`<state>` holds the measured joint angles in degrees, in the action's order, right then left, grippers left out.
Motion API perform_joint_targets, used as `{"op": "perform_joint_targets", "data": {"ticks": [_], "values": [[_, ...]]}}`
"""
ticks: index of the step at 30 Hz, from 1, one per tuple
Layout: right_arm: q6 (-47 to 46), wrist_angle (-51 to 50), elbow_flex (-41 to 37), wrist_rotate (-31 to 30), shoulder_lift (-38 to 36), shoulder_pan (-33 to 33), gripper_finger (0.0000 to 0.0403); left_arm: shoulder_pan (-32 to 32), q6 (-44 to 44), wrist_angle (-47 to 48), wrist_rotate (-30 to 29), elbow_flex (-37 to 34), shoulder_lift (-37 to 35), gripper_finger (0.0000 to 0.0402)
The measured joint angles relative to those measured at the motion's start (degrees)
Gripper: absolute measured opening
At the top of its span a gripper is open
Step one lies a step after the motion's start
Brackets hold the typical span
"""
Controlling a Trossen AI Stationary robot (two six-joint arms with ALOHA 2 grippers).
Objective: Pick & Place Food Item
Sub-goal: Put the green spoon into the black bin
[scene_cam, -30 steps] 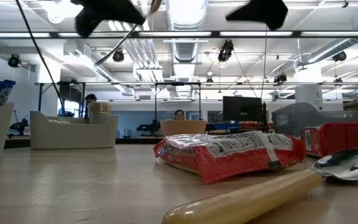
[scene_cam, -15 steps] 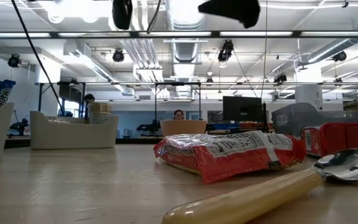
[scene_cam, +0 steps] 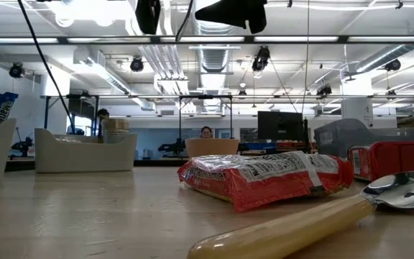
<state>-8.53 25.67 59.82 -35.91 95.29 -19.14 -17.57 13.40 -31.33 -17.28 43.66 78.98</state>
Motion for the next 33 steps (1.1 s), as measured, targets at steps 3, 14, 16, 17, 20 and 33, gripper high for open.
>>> {"op": "perform_joint_targets", "data": {"ticks": [3,14,16,17,20,33], "values": [[0.3,-0.2,0.7,-0.1,0.2,0.0,0.0368,0.0,0.0,0.0,0.5,0.0,0.0,0.0],[0.8,-1.9,0.8,-0.2,0.2,0.1,0.0367,0.1,-0.2,-1.8,1.1,0.0,0.0,0.0],[0.8,-2.3,0.7,-0.2,0.2,0.1,0.0367,0.1,-0.9,-1.9,1.1,0.0,0.0,0.0],[0.8,-2.5,0.7,-0.2,0.2,0.0,0.0365,0.1,-1.3,-2.2,1.0,0.0,0.0,0.0],[0.7,-3.0,0.7,-0.2,0.2,0.0,0.0341,0.1,-1.4,-2.3,1.0,0.0,0.0,0.0],[0.7,-6.3,0.6,0.5,-0.4,-0.1,0.0052,0.7,-1.6,-1.0,-1.4,0.0,0.0,0.0001]]}}
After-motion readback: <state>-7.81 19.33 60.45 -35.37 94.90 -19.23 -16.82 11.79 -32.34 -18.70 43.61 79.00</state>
